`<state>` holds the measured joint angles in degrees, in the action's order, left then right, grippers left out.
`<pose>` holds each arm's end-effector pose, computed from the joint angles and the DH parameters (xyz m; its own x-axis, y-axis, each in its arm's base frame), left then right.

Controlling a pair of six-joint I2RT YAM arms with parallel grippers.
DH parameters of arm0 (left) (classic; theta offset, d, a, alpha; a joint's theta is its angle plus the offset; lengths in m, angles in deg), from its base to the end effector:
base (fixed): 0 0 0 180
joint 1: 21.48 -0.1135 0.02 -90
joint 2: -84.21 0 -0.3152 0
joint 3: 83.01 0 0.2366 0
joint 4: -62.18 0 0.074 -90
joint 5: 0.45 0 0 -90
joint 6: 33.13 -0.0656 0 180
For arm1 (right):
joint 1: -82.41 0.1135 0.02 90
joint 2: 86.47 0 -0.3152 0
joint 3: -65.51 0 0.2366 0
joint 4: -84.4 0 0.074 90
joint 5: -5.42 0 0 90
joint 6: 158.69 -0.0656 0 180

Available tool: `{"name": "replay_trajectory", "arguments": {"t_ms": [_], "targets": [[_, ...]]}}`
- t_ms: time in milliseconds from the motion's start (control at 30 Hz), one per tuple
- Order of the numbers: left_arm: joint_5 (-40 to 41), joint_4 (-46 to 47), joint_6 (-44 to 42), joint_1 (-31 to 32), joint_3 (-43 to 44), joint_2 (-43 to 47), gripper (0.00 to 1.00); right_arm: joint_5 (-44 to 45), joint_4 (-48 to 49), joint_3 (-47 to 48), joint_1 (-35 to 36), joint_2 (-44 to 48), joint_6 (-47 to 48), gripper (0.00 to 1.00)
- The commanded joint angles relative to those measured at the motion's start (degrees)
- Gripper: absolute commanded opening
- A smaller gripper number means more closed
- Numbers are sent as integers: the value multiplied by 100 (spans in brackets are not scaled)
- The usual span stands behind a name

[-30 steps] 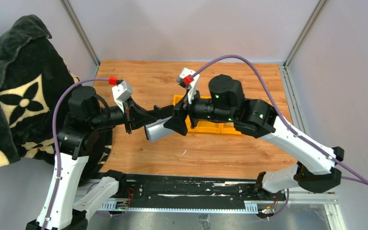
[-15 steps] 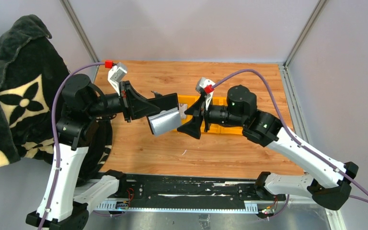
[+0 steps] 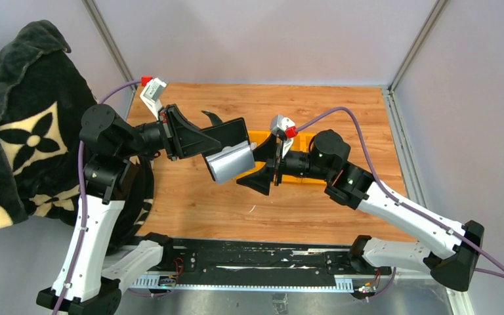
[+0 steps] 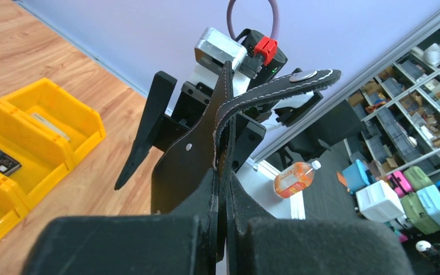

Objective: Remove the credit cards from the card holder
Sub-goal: Open the card holder at the center of the board.

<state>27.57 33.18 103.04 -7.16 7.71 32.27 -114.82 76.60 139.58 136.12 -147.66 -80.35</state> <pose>0.0956 -0.0842 0.5277 -0.5779 -0.2022 -0.7906 0.7829 0.1359 -0.6071 0.1089 0.2041 0.4540 -0.1494 0.0915 -0.9845 -0.9834 0.0904 0.1576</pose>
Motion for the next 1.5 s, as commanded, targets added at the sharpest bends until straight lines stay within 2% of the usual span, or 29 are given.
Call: {"name": "replay_trajectory", "arguments": {"t_ms": [0, 200, 433, 767, 900, 1067, 1267, 1467], "targets": [[-53, 336, 454, -9, 57, 46, 0, 174, 809, -145, -116, 86, -114, 79], [-19, 191, 453, -9, 148, 53, 0, -198, 1220, -248, -310, 123, -334, 79], [10, 93, 490, -9, 304, 32, 0, -293, 1166, -169, -318, -18, -182, 72], [40, -161, 400, -9, 610, -18, 0, -259, 1428, -224, -318, -71, 224, 79], [54, -206, 402, -9, 667, -26, 0, -112, 1719, -222, -326, -104, 302, 76], [28, -229, 375, -9, 652, -25, 0, -701, 2060, -154, -326, -151, 153, 72], [20, -162, 443, -9, 603, -35, 0, -736, 1970, 29, -326, -232, 124, 64], [-38, -164, 395, -9, 561, -11, 0, -970, 1993, 222, -327, -324, -180, 72]]}}
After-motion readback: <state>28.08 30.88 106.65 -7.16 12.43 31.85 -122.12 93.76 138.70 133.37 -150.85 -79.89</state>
